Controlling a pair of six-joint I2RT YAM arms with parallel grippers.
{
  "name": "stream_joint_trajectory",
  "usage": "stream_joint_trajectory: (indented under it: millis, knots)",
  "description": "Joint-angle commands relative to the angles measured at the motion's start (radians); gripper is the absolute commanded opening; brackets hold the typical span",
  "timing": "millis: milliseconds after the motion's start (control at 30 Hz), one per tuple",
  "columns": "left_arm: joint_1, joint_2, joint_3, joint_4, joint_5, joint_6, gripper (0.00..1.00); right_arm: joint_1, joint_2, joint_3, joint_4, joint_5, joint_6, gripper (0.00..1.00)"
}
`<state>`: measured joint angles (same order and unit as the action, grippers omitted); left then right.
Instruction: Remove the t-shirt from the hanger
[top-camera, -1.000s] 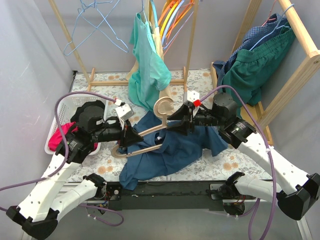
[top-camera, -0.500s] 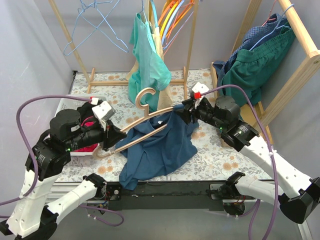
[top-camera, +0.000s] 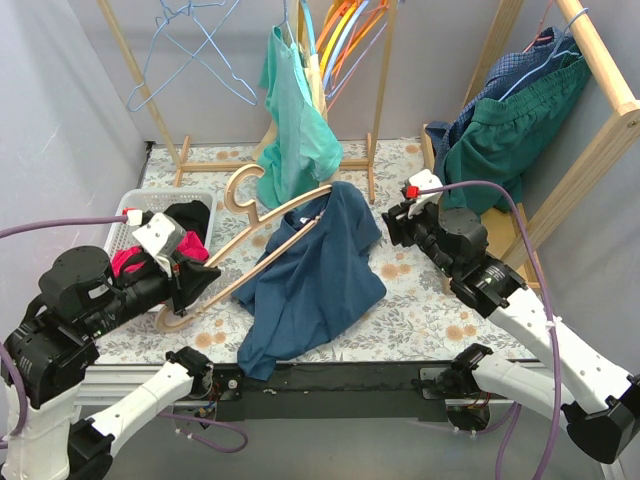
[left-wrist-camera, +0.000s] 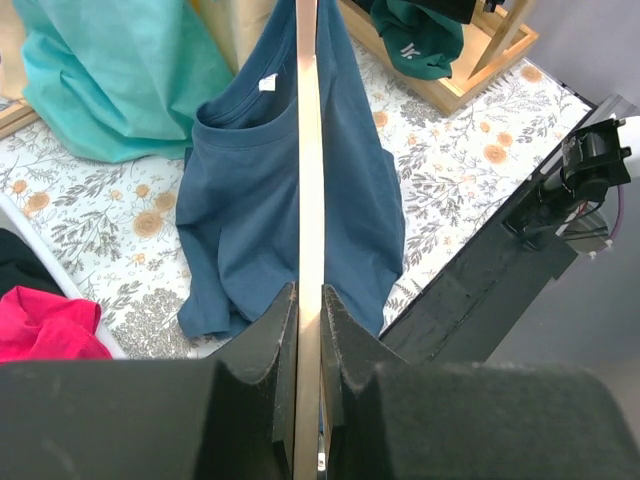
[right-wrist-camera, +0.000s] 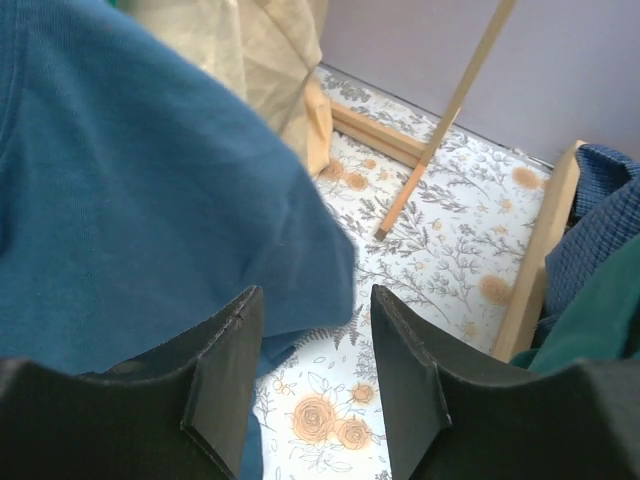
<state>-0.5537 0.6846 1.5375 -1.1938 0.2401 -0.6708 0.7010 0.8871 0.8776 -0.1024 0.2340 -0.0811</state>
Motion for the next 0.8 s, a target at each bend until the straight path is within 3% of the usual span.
stream_joint_trajectory:
  millis: [0,133,200,300,367,467,700,767]
  knots:
    - [0.003,-0.008,0.049,0.017,0.040,0.014,0.00,-0.001,-0.005,0.024,0.046,0.013,0.018,0.54]
    - [0.003,-0.019,0.023,0.014,0.032,0.010,0.00,-0.001,0.035,0.035,0.069,-0.227,0.018,0.56]
    - [0.005,-0.017,-0.013,0.013,0.022,0.005,0.00,-0.003,0.052,0.029,0.093,-0.457,0.009,0.58]
    - [0.003,-0.007,-0.059,0.011,0.016,-0.003,0.00,-0.001,0.071,-0.003,0.211,-0.669,0.027,0.61]
    - [0.005,0.001,-0.074,0.013,0.022,-0.007,0.00,0.000,0.090,-0.005,0.236,-0.729,0.050,0.61]
    - [0.005,0.016,-0.082,0.017,0.042,-0.004,0.00,-0.001,0.139,-0.003,0.259,-0.698,0.073,0.61]
    - [0.003,0.032,-0.091,0.016,0.057,0.004,0.00,-0.001,0.225,-0.014,0.282,-0.203,0.187,0.59]
    - [0.003,0.021,-0.089,0.017,0.042,0.004,0.00,-0.001,0.239,-0.003,0.238,-0.135,0.190,0.59]
